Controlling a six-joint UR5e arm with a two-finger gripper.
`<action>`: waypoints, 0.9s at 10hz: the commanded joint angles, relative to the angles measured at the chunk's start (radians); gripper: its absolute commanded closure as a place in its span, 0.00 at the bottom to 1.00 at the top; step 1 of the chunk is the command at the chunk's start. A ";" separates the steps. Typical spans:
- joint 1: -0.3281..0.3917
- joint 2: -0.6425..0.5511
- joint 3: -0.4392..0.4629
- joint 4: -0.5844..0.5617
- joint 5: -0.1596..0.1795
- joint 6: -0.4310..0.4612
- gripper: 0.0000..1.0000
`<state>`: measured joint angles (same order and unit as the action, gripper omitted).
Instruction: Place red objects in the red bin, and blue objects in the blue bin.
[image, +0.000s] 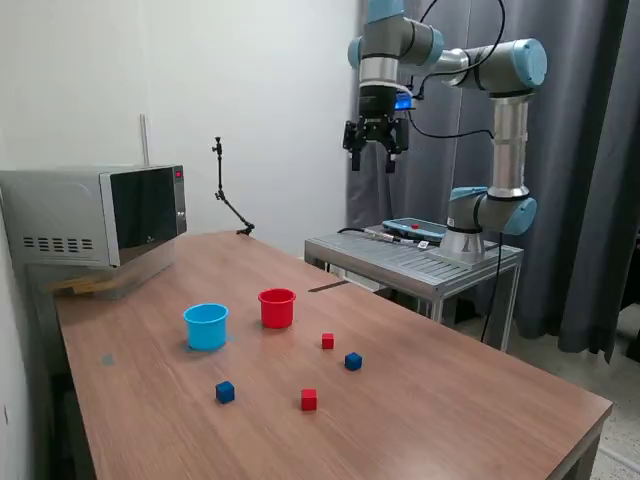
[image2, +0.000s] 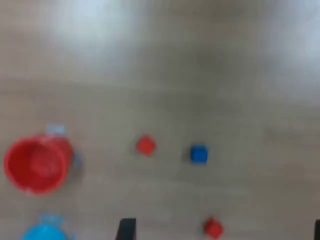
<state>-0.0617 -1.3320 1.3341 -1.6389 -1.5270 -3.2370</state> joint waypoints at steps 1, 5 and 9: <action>-0.001 0.150 -0.171 -0.051 0.001 0.000 0.00; -0.003 0.335 -0.396 -0.128 0.001 0.029 0.00; 0.000 0.441 -0.397 -0.329 -0.001 0.100 0.00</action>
<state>-0.0636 -0.9289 0.9339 -1.9008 -1.5275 -3.1591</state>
